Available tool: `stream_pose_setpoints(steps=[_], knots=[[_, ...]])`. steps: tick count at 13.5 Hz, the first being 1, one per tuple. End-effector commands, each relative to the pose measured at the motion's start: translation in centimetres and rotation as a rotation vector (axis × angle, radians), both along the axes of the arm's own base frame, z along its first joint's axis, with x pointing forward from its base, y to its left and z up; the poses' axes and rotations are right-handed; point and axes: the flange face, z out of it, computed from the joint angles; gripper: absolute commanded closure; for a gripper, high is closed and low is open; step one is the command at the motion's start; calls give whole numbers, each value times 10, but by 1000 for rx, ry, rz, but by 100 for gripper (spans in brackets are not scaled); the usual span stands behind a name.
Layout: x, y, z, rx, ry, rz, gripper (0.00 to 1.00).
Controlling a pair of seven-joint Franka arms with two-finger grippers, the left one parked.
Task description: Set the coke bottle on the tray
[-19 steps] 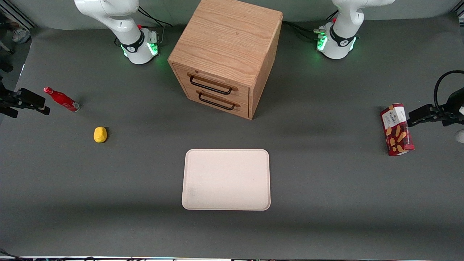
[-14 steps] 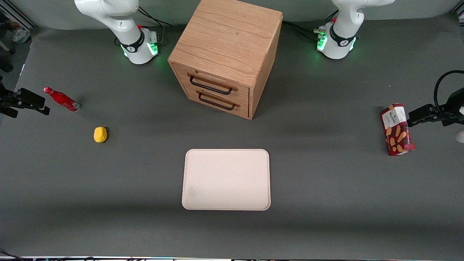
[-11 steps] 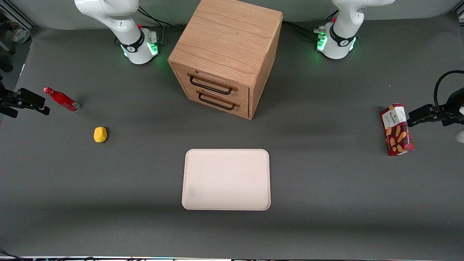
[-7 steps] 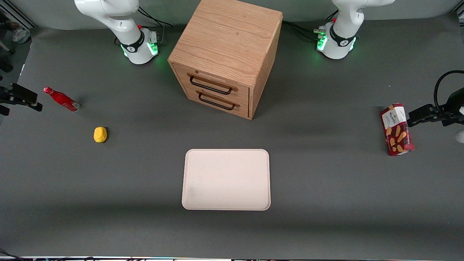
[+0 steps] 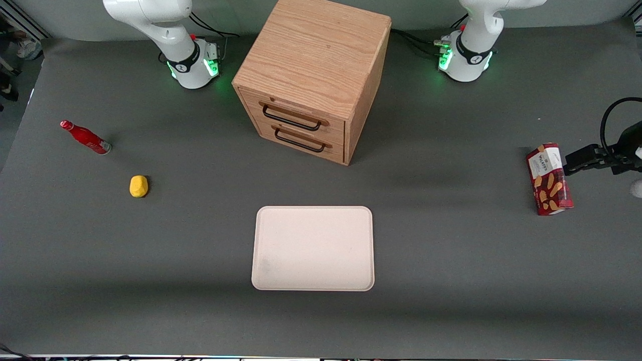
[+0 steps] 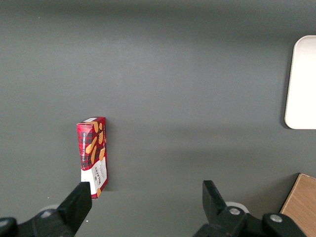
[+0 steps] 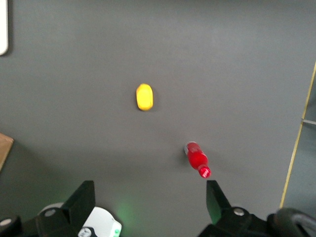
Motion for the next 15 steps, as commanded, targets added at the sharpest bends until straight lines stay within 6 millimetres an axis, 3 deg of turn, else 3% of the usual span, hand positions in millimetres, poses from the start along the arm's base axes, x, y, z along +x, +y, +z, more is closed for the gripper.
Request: stream_pose_setpoints(steps=[1,5,8,12,15], knots=[[-29,-40,-14,17,1,43,0],[-82,-74,-49,38,-21,75,0],[-103,-104,-63,51,-7,89,0],[-117,-121,-67,46,-27,55,0],[-114,-124,-70,23,-16,33,0]])
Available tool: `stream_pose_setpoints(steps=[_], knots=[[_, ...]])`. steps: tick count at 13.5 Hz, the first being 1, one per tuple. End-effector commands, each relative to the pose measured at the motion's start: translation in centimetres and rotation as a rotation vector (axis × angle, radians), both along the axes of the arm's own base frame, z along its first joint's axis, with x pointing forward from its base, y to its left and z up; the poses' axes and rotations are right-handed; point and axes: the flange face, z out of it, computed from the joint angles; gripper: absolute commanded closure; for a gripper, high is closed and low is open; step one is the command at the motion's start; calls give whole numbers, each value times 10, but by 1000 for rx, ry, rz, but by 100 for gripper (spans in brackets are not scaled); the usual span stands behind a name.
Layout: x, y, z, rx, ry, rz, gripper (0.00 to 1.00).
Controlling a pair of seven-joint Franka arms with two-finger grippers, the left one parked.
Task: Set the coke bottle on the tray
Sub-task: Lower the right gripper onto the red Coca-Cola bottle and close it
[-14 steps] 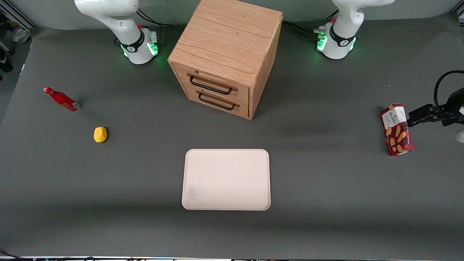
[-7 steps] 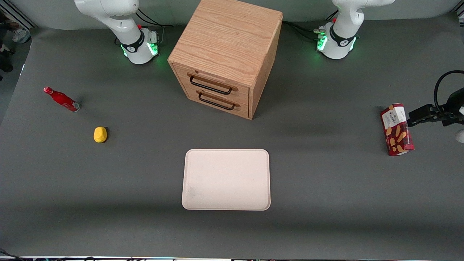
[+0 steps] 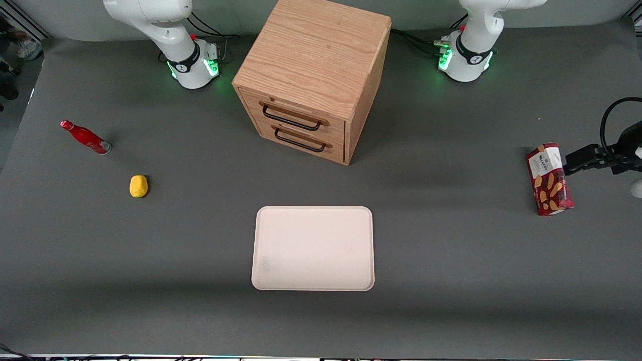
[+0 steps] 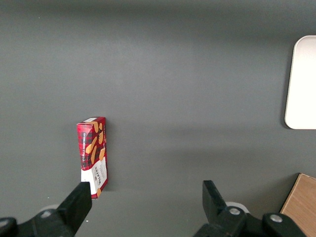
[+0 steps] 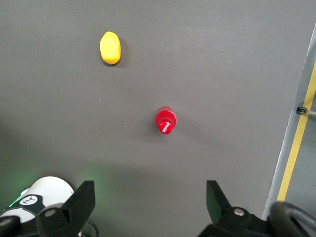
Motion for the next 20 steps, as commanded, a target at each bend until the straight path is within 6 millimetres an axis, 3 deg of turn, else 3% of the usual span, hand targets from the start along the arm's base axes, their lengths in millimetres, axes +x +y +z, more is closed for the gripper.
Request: stream_pose_setpoints(steps=[1,12,20], knots=[[2,2,-7,-23,5,-20,0],[32,3,-115,-40,30,-62,0],[22,-2,-204,-41,-13,-76,0]])
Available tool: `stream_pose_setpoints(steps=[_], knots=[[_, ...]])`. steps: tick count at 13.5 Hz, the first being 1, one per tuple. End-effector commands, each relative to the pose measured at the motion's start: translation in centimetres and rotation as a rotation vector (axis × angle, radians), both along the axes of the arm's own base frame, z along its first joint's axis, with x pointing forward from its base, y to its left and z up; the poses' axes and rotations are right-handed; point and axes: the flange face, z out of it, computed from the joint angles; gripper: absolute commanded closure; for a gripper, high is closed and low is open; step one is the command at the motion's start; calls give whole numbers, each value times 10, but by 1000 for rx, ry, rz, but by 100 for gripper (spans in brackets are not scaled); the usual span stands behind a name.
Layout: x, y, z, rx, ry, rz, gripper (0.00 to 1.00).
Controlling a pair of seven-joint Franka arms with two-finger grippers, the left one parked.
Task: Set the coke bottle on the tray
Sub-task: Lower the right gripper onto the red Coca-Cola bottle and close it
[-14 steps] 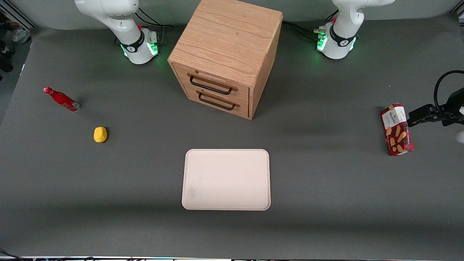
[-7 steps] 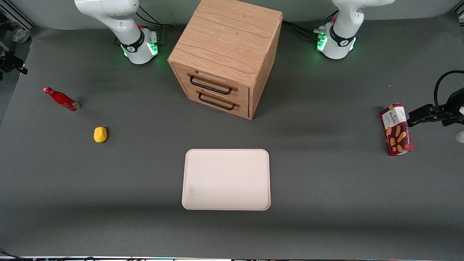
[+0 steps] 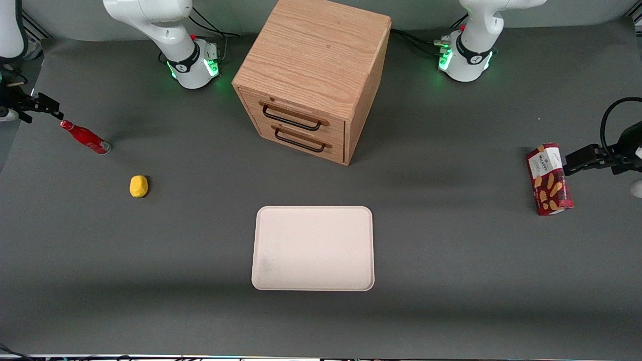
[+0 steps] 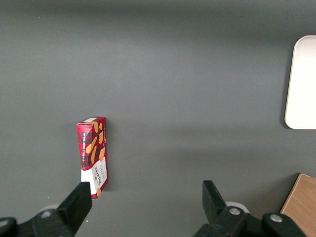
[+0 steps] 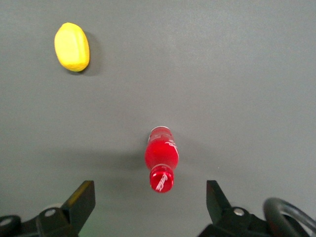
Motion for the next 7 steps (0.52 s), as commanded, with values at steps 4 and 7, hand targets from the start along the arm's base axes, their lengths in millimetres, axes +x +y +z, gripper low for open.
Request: stream_pose_setpoints(steps=[4,7], knots=[[-7,-6,-44,-23,7,-25,0],[-21,-10,-63,-14,-4,-35,0]])
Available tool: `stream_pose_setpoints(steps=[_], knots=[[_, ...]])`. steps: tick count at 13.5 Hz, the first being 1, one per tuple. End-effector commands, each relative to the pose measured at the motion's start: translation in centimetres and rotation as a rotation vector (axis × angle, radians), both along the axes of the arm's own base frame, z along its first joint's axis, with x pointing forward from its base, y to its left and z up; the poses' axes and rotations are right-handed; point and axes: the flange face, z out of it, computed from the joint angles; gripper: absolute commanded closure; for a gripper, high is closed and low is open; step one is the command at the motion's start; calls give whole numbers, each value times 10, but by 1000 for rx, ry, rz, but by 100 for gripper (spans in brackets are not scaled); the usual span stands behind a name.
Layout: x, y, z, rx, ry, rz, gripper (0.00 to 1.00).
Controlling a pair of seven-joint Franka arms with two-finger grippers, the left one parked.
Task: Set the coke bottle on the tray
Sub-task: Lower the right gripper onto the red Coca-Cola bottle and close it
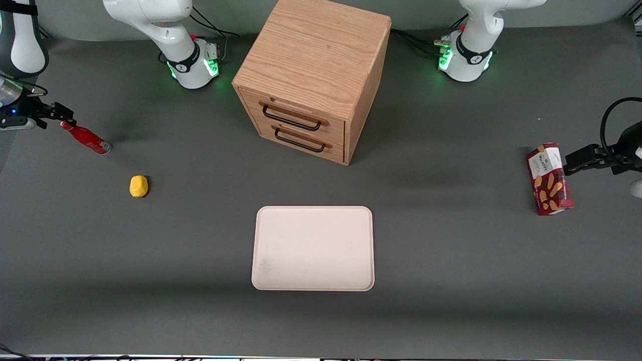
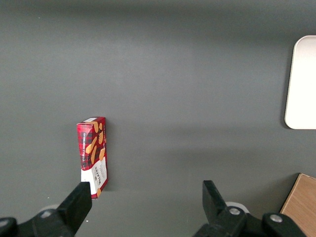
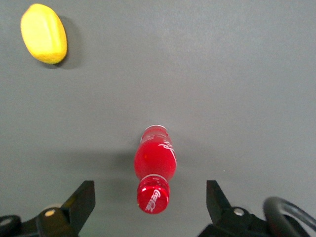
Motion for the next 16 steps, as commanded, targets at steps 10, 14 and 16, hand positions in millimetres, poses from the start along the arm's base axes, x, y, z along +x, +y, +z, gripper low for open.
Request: stream_pose_setpoints(steps=[10,14,16], knots=[[-7,-1,-15,-8,-4,19,56],[-7,-1,-15,-8,-3,39,96],[-7,-1,-14,-8,-3,40,100]])
